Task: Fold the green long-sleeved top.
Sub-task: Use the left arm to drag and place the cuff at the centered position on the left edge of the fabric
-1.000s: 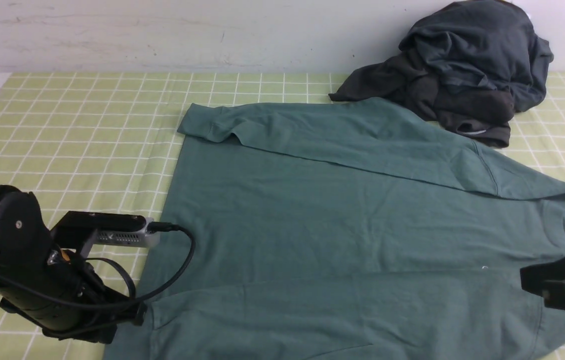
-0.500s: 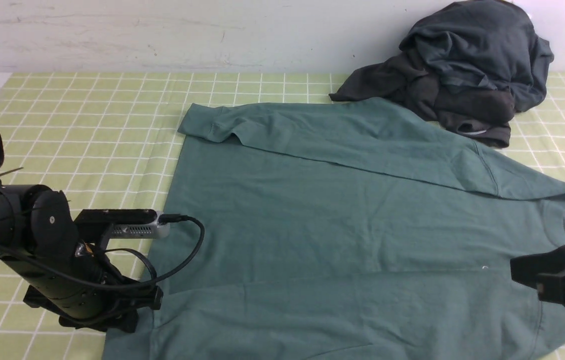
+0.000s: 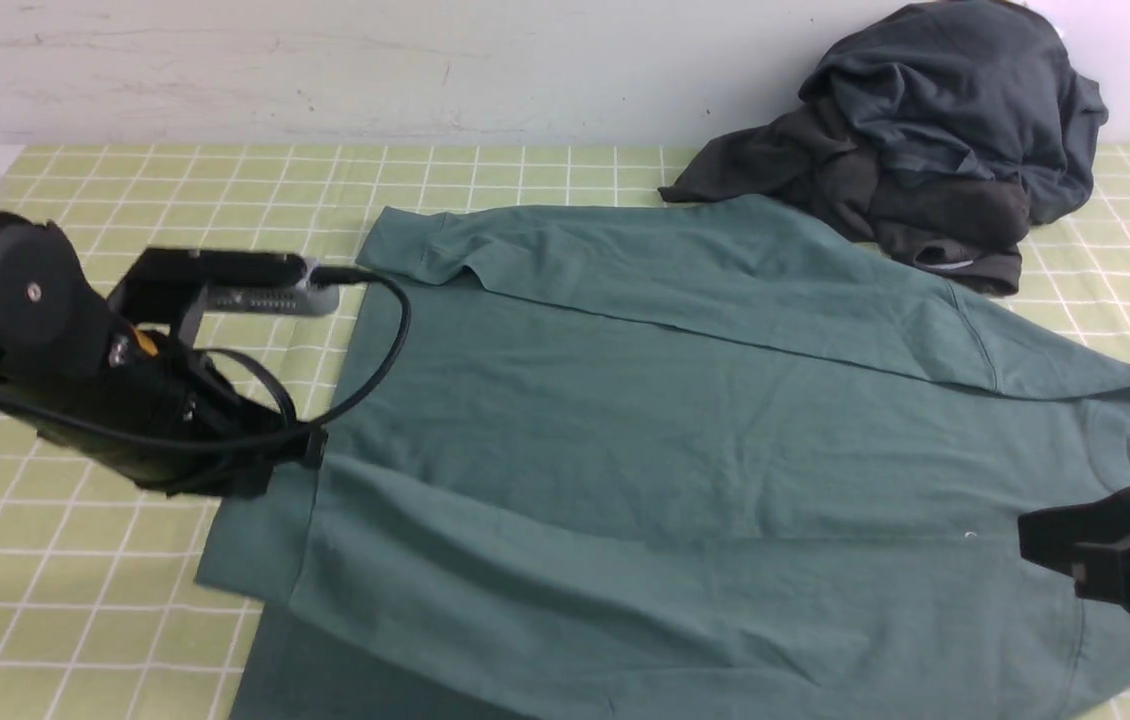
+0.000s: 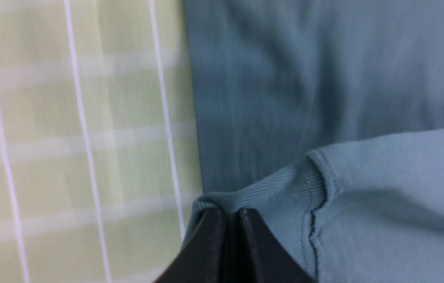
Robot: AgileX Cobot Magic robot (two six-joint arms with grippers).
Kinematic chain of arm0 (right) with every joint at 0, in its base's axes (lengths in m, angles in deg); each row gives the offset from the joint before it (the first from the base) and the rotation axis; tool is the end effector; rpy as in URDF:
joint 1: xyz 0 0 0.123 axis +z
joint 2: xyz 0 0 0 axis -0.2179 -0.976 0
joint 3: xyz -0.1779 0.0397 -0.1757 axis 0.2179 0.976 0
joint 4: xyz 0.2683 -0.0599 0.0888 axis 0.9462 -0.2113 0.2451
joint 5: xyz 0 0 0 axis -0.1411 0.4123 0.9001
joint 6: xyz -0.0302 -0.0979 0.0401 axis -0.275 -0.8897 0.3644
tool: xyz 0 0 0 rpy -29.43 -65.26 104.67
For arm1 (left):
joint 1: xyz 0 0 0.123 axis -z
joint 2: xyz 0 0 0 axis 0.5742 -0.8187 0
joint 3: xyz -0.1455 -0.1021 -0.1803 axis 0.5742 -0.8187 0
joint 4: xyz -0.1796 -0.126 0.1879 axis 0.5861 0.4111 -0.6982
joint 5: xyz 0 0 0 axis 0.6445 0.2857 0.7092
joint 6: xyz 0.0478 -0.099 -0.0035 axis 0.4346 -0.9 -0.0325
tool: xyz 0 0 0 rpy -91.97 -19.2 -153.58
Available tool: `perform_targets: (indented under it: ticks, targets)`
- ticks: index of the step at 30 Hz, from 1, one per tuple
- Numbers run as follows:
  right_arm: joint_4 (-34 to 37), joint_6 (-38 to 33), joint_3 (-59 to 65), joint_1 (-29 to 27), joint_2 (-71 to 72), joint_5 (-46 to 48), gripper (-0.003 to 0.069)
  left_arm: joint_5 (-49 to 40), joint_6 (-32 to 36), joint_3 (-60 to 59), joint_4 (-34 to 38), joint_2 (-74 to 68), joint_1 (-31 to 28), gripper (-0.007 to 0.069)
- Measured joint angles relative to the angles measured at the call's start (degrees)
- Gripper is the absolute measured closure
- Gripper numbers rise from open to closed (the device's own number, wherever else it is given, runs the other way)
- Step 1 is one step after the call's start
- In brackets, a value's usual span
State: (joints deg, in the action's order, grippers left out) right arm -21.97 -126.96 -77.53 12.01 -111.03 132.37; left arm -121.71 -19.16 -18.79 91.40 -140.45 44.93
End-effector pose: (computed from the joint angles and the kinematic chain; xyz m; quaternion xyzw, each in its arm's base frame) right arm 0.2384 0.0521 0.2027 -0.0929 0.9142 0.2360 0.3161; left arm 0.3414 -0.0704 0.1823 0.0875 0.9613 -0.0708 0.2513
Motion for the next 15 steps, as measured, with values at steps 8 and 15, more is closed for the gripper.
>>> perform_targets:
  ticks: [8, 15]
  targets:
    - [0.0, -0.9, 0.0, 0.0, 0.0, 0.0, 0.0669, 4.2, 3.1, 11.9, -0.1, -7.6, 0.0, 0.0608]
    - [0.0, -1.2, 0.0, 0.0, 0.0, 0.0, 0.0669, -2.7, 3.1, 27.7, -1.8, -24.3, 0.0, 0.059]
